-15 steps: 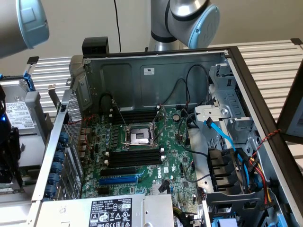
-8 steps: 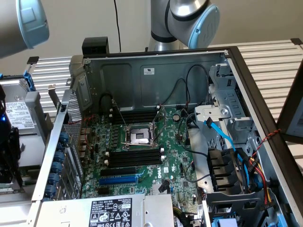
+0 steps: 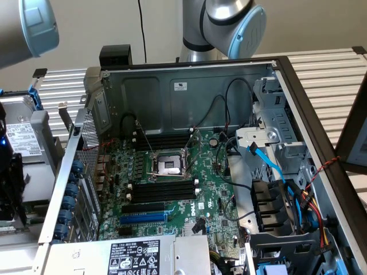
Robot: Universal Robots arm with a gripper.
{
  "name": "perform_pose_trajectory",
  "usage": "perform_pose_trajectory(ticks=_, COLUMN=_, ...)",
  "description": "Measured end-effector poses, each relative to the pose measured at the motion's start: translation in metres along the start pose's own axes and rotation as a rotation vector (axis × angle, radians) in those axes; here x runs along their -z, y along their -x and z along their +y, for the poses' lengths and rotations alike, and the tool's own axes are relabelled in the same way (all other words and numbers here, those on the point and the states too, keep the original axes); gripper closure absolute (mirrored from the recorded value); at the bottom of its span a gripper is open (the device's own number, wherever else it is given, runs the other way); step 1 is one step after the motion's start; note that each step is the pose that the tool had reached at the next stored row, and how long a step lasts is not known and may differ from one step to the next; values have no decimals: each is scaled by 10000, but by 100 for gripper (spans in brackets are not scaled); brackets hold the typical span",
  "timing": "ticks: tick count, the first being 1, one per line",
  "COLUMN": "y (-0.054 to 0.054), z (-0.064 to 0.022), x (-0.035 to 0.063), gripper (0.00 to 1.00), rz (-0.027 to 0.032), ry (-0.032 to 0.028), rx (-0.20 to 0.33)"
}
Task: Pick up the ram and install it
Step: 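Pick up the ram and move it above insertion slot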
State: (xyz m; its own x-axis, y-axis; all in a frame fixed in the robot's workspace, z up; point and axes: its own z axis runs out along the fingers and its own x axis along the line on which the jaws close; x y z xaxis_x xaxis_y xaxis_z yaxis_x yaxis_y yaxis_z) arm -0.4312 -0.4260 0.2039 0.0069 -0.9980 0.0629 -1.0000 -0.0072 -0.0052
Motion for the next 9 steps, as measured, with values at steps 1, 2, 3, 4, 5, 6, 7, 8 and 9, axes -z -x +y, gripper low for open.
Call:
perform_pose_trajectory(ticks=1, y=-1, z=0, x=20, gripper=88, rz=0, ry=0, rx=0)
perform_pose_trajectory(ticks=2, y=-3, z=0, x=41, gripper=88, rz=0, ry=-1, rx=0)
perform_pose_trajectory(ticks=3, y=-4, z=0, x=61, gripper=88, rz=0, ry=-3, rx=1)
perform_pose_trajectory(ticks=4, y=-6, z=1, x=84, gripper=88, rz=0, ry=-3, rx=0)
perform_pose_trajectory(ticks=5, y=-8, z=1, x=109, gripper=88, rz=1, ry=-3, rx=1)
perform_pose_trajectory(ticks=6, y=-9, z=2, x=130, gripper=88, rz=0, ry=-3, rx=2)
perform_pose_trajectory(ticks=7, y=-10, z=3, x=150, gripper=88, rz=0, ry=-3, rx=2)
perform_pose_trajectory(ticks=8, y=-11, z=4, x=169, gripper=88, rz=0, ry=-3, rx=1)
perform_pose_trajectory(ticks=9, y=-12, z=5, x=188, gripper=88, rz=1, ry=-2, rx=1)
